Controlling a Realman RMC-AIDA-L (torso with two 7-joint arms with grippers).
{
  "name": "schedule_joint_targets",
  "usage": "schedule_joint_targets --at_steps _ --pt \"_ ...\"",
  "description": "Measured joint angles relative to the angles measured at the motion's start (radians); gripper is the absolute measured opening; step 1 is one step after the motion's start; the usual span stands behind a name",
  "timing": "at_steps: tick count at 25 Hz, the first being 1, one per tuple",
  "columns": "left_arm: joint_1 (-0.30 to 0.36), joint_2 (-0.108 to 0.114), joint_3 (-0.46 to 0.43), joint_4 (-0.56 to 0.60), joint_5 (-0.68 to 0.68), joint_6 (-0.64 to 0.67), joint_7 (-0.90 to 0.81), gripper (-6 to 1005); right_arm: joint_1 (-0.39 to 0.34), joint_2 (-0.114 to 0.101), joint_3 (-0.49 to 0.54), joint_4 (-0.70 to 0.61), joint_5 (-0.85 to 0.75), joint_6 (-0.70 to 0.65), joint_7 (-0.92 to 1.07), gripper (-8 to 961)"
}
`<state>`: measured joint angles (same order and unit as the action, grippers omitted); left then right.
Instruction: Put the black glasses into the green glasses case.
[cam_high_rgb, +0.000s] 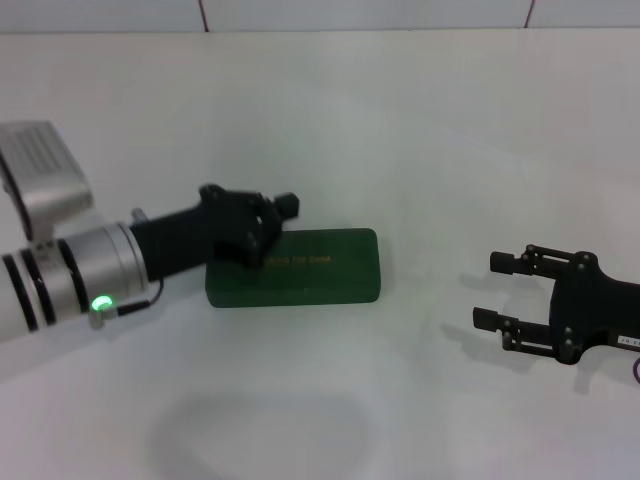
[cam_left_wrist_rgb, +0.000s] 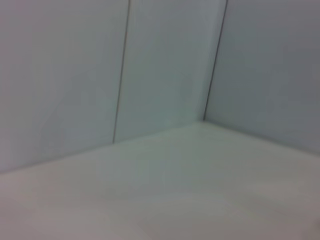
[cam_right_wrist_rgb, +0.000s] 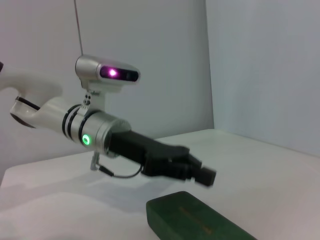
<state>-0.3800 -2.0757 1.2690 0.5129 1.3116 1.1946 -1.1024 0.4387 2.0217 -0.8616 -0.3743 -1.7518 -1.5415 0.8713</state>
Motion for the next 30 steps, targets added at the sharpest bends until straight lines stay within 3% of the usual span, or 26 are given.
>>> schedule_joint_targets --at_steps 5,12,24,27,30 --pt "-0.024 0.018 -0.073 -0.016 0.029 -0.035 -0.085 106 0.008 -0.001 0.003 -0.002 0.000 0.000 0.000 683" --pt "-0.027 0.049 -0.096 -0.010 0.045 -0.096 -0.148 107 0.026 -0.003 0.006 -0.010 0.002 0.016 0.005 683" --pt "0.021 0.059 -0.112 0.036 0.050 -0.069 -0.119 374 0.051 -0.005 0.006 -0.012 0.035 0.056 0.013 682" --pt "0.030 0.077 -0.114 0.040 0.061 -0.012 -0.119 513 0.054 -0.005 0.006 -0.012 0.046 0.058 0.014 682" --pt "0.052 0.110 -0.114 0.040 0.075 0.121 -0.104 627 0.054 -0.006 0.005 -0.016 0.052 0.047 0.014 682"
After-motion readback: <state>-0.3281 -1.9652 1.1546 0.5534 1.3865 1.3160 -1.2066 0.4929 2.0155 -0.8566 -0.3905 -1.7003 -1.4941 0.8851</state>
